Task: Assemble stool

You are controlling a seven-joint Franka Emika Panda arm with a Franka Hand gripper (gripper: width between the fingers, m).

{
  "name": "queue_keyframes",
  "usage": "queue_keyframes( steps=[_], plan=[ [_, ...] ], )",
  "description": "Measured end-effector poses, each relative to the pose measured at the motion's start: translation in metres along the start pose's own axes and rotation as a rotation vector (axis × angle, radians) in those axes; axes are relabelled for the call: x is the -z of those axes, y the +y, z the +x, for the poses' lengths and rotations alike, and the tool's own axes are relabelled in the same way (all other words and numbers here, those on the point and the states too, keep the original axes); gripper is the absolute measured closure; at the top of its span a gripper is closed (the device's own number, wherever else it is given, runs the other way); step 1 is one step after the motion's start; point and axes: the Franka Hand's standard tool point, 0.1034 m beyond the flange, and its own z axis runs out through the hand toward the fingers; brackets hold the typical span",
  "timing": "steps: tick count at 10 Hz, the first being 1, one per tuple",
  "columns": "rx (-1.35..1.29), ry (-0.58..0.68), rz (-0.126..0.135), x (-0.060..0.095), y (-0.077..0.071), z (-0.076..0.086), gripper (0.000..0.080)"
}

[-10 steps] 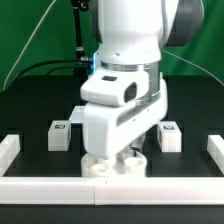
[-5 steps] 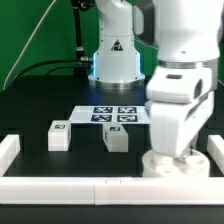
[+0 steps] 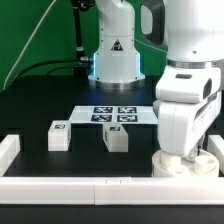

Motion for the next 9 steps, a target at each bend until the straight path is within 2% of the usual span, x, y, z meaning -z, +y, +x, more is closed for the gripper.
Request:
queue_keyframes(
  steps=[4,8,9],
  plan=[
    [0.017,0.005,0.002,-0.002,-0.007,0.014,0.0766],
    [0.005,0.003,0.003,-0.002,-0.008,0.013,0.0766],
    [0.005,0.003,0.003,-0.002,-0.007,0.013,0.0656]
  ],
)
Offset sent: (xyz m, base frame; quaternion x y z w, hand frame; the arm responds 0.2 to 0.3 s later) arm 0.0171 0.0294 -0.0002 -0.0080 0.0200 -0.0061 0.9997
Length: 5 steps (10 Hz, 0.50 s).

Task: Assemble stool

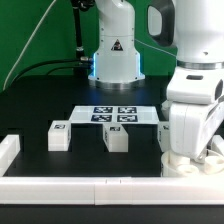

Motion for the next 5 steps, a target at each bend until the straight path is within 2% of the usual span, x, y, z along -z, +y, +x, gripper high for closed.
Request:
queue_keyframes(
  steps=[1,2,3,4,5],
  plan=[
    [0.000,0.000,0.000,0.0000,0.0000,0.0000,0.0520],
    [-0.001,-0.001,-0.001,0.0000,0.0009,-0.0009,0.0520],
    [-0.005,-0.003,-0.002,0.0000,0.0026,-0.0030,0.0337],
    [-0.007,-0.004,-0.003,-0.0001,0.0038,-0.0045,0.0217],
    [-0.008,-0.004,-0.004,-0.0001,0.0044,-0.0052,0.0217]
  ],
)
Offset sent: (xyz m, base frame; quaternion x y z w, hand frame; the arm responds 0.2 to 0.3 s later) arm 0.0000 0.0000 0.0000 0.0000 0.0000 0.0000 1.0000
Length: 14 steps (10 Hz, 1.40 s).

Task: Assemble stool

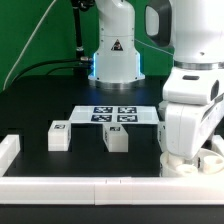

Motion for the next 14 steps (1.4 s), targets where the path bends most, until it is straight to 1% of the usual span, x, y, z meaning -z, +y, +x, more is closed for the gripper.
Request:
queue_keyframes(
  steps=[1,2,8,9,11,12,13,14],
  plan=[
    [-0.001,0.000,0.000,0.000,0.000,0.000,0.0164],
    [-0.001,0.000,0.000,0.000,0.000,0.000,0.0154],
    [-0.001,0.000,-0.001,0.002,0.001,0.000,0.0151],
    [-0.001,-0.016,0.007,0.017,0.003,-0.002,0.0151],
    [-0.009,-0.044,0.016,0.052,0.008,-0.006,0.0151],
    [-0.011,-0.043,0.010,0.064,0.009,-0.003,0.0151],
    [-0.028,-0.040,0.004,0.068,0.010,-0.002,0.0151],
    [-0.034,-0.042,0.007,0.066,0.010,-0.003,0.0151]
  ],
)
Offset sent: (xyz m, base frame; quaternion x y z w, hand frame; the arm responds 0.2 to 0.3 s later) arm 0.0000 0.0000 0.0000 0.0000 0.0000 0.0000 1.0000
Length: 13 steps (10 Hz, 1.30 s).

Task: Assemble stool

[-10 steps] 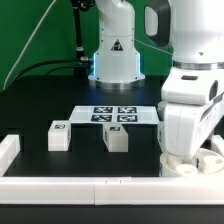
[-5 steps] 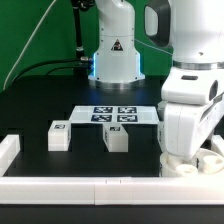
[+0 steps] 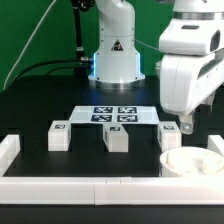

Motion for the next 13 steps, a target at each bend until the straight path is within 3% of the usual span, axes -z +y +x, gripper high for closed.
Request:
queue_keyframes(
  steps=[5,7,11,13],
  plan=[
    [-0.389,-0.004,0.002,0.002,-0.003,-0.006,0.0151],
    [-0.725,-0.030,0.028,-0.006,-0.010,-0.017,0.0151],
    [-0.964,0.002,0.053,-0.006,-0.013,-0.011,0.0151],
    [-0.974,-0.040,0.071,-0.008,-0.014,-0.018,0.0151]
  ],
)
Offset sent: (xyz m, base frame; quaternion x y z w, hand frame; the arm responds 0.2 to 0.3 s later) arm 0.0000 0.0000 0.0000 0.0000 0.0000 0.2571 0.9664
